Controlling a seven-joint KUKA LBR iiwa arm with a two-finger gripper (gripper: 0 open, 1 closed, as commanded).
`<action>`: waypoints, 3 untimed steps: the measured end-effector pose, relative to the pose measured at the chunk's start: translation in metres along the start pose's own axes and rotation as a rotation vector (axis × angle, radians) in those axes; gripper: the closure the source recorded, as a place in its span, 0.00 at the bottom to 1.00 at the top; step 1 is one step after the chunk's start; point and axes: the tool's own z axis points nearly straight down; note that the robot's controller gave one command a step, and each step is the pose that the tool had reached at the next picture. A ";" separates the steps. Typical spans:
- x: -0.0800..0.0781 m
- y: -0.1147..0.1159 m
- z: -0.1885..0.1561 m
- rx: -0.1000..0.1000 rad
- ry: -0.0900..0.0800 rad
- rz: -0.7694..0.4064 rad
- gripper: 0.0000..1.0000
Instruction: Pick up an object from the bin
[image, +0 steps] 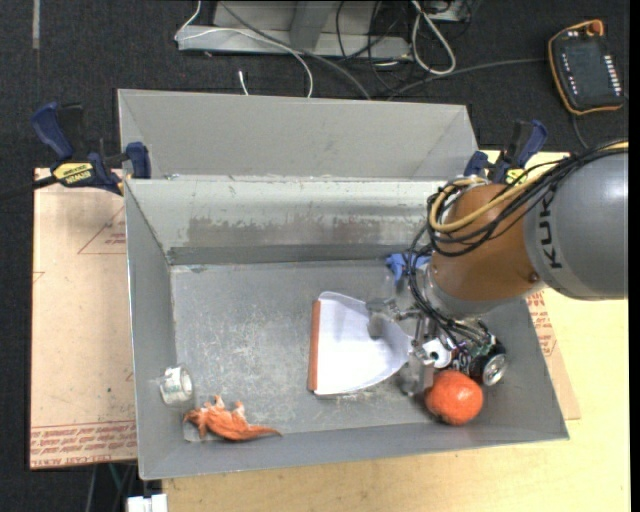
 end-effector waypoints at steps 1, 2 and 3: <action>0.013 0.056 0.000 -0.008 0.008 -0.212 1.00; 0.013 0.056 -0.001 -0.008 0.008 -0.212 1.00; 0.013 0.056 -0.013 -0.009 0.010 -0.210 1.00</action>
Offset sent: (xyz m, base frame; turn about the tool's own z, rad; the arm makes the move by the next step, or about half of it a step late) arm 0.0000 0.0000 0.0000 0.0000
